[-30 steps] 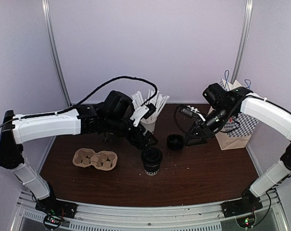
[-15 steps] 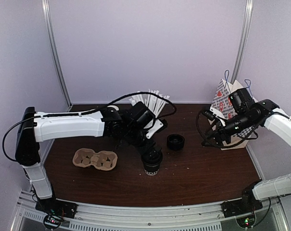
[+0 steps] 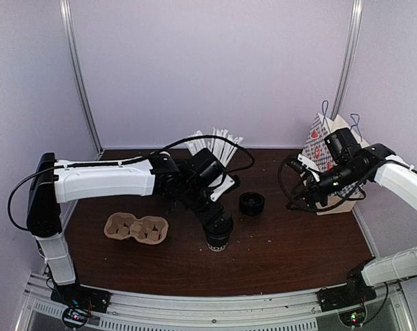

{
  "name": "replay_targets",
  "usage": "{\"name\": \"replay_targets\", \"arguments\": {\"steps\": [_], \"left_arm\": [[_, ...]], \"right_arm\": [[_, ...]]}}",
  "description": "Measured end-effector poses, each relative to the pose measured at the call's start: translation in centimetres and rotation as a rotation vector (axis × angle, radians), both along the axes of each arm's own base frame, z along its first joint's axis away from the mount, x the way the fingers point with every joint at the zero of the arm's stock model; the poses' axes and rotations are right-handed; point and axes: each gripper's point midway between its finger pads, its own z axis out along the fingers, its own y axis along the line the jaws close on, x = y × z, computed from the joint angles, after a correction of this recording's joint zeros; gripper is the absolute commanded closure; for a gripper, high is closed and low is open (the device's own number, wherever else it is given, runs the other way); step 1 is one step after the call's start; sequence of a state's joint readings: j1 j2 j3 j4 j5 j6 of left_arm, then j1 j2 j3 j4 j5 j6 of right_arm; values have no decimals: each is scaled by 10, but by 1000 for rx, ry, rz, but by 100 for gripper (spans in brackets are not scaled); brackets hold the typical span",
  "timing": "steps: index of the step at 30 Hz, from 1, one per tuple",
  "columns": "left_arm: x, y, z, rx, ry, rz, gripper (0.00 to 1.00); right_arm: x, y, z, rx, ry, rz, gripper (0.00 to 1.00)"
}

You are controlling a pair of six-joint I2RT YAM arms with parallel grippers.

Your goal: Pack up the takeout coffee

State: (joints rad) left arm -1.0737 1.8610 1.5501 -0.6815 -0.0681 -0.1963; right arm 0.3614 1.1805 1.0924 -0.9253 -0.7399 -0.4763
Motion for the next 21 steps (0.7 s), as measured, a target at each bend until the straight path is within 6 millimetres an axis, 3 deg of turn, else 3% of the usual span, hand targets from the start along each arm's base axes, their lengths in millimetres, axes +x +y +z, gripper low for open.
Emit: {"name": "replay_targets", "arguments": {"steps": [7,21], "left_arm": [[1,0,11,-22,-20,2,2],[-10,-5,7,-30,11,-29,3]], "right_arm": [[-1,0,-5,-3,8,1,27],[1,0,-12,-11,17,9,27]]}}
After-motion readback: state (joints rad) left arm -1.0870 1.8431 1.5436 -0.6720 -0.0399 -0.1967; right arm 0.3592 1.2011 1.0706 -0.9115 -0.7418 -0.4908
